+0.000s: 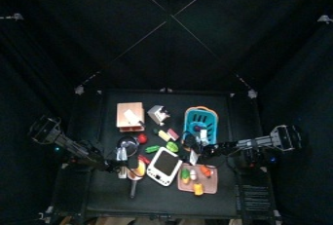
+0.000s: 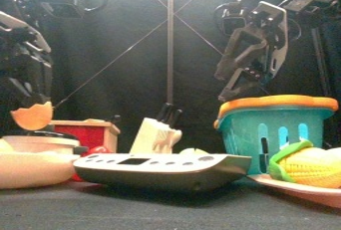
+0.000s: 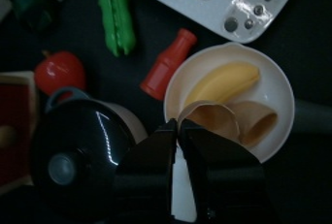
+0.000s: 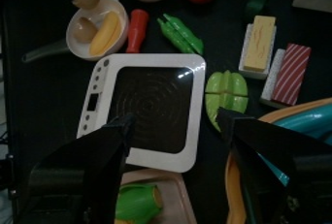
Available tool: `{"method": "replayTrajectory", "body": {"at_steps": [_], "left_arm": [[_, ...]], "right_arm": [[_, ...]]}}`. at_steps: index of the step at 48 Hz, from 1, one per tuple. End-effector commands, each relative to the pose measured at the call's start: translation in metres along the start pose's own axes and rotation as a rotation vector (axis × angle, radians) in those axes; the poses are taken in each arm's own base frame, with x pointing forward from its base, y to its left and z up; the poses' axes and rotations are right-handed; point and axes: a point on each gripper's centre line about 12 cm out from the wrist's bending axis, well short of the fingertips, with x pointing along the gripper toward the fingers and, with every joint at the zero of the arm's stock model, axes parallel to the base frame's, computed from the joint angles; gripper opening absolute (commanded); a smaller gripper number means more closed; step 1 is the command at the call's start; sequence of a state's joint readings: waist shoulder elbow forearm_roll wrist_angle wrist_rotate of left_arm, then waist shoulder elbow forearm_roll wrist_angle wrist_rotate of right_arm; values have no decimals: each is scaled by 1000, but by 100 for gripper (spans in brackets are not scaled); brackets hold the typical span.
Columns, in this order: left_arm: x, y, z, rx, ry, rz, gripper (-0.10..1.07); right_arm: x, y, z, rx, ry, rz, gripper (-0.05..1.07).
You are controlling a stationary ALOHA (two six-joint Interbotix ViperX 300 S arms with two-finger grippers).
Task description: Hand over eggshell
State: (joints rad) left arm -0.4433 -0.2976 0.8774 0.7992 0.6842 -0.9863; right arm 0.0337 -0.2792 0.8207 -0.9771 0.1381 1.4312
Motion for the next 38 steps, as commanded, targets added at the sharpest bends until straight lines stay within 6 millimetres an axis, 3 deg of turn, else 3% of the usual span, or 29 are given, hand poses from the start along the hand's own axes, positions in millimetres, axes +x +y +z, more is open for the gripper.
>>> {"method": "replayTrajectory", "body": {"at_steps": [1,8,14,25,38], "left_arm": [[-3,16,26,-44,-76,44,51],[3,44,50,-153,-125,124,51],[10,56,71,-228,-173,157,51],[33,61,107,-297,-234,207,50],[45,65,133,-352,-264,221,50]], "right_arm": [[-1,9,24,57,-51,29,98],[4,15,35,186,-52,41,98],[4,9,45,278,-69,30,98],[6,-9,63,340,-109,-6,98],[8,-17,65,350,-115,-25,98]]}}
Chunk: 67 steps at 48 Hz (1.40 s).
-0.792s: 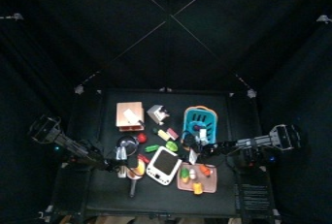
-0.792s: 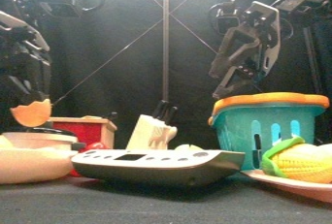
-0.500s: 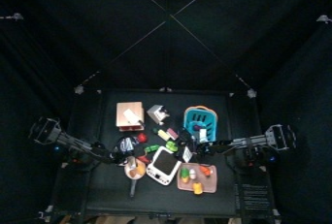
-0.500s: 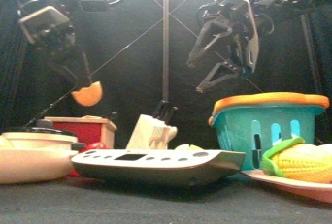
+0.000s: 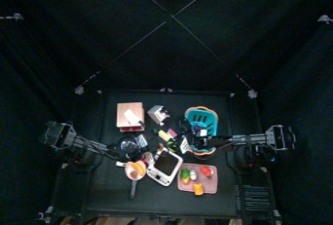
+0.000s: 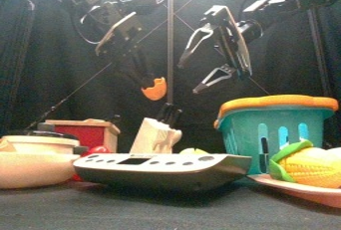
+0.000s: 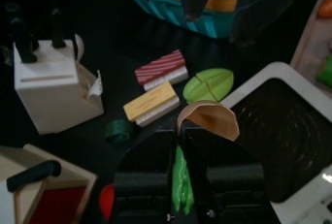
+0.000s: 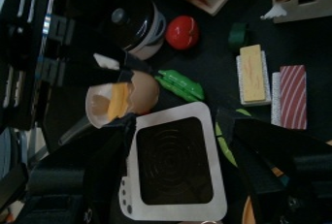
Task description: Hand over eggshell
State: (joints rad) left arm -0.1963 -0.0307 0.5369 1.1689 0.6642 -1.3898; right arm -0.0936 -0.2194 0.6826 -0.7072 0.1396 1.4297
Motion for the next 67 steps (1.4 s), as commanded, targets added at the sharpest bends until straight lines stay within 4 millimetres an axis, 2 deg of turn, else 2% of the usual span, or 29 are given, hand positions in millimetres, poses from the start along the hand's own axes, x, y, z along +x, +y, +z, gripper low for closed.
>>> {"method": "replayTrajectory", "body": {"at_steps": [1,16,32,57,67], "left_arm": [[1,2,20,-37,-36,4,50],[17,5,32,-81,-29,28,50],[18,6,36,-90,-35,25,50],[19,3,38,-90,-45,-5,52],[19,2,38,-94,-44,-5,55]], "right_arm": [[-4,7,10,5,-28,22,98],[2,7,10,1,-20,14,98],[5,-3,11,11,-14,-55,96],[10,-4,13,22,-11,-67,70],[10,-6,15,31,-15,-72,63]]}}
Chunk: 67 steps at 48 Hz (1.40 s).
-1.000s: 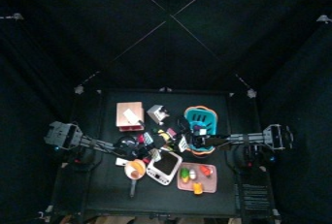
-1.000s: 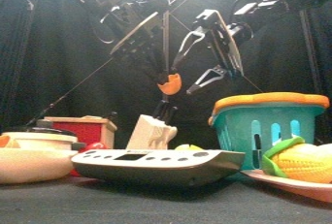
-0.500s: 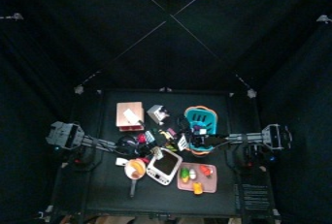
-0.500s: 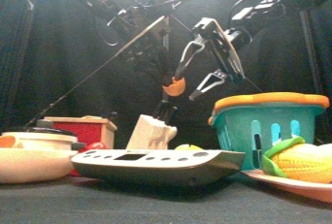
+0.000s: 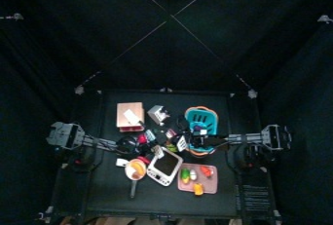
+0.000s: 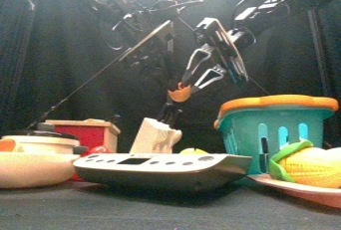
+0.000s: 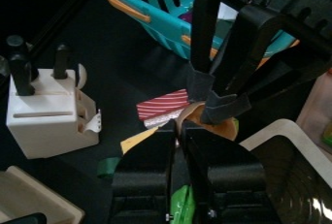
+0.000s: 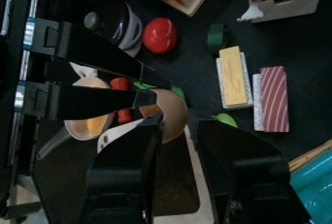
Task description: Hand over eggshell
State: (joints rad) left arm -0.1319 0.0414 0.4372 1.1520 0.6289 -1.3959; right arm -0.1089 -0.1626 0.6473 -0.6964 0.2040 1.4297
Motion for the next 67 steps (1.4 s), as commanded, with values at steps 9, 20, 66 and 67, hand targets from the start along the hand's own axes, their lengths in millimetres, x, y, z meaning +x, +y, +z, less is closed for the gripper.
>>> {"method": "replayTrajectory", "body": {"at_steps": [9,20,66,67], "left_arm": [[-6,-3,15,-18,-37,-18,65],[-6,-2,16,-26,-38,-16,73],[-40,44,-8,-173,-244,59,73],[-41,46,-8,-172,-249,64,73]], "right_arm": [[-5,2,13,21,-33,6,58],[-5,0,13,23,-32,2,52],[-22,-1,20,39,-63,23,48],[-24,-2,20,35,-67,24,48]]}}
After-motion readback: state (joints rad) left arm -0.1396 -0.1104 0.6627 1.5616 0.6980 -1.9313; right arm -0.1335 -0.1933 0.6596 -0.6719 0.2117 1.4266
